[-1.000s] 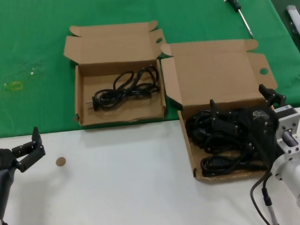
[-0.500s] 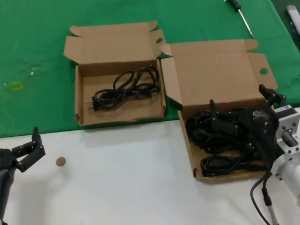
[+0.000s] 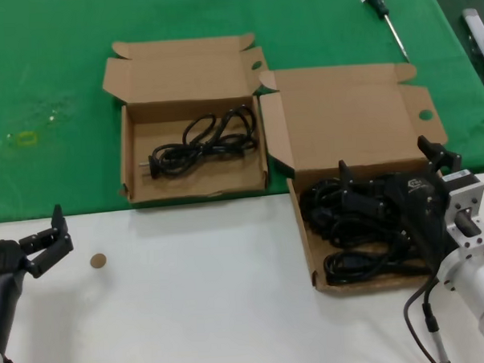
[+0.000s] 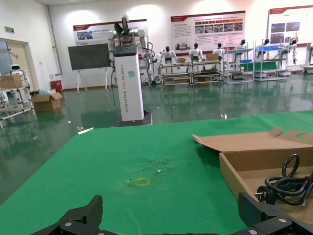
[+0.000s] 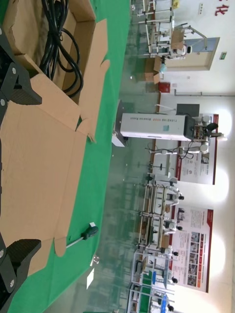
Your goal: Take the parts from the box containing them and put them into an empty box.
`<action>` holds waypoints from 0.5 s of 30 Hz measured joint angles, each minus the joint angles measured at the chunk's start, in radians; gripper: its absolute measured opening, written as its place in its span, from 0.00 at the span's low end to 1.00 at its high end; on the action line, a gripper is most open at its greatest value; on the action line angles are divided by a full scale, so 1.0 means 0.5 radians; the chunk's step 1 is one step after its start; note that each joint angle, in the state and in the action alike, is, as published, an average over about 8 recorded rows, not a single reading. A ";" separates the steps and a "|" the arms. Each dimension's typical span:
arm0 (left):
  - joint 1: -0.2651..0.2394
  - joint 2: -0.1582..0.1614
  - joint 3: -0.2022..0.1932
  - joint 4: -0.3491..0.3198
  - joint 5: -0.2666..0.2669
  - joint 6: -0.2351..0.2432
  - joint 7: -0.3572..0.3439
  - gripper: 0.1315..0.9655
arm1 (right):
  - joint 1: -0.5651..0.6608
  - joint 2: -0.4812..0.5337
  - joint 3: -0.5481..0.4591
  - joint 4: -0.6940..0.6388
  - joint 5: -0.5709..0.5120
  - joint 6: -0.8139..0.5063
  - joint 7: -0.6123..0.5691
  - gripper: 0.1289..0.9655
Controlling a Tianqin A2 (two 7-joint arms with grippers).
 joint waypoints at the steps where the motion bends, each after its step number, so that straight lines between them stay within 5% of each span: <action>1: 0.000 0.000 0.000 0.000 0.000 0.000 0.000 1.00 | 0.000 0.000 0.000 0.000 0.000 0.000 0.000 1.00; 15: 0.000 0.000 0.000 0.000 0.000 0.000 0.000 1.00 | 0.000 0.000 0.000 0.000 0.000 0.000 0.000 1.00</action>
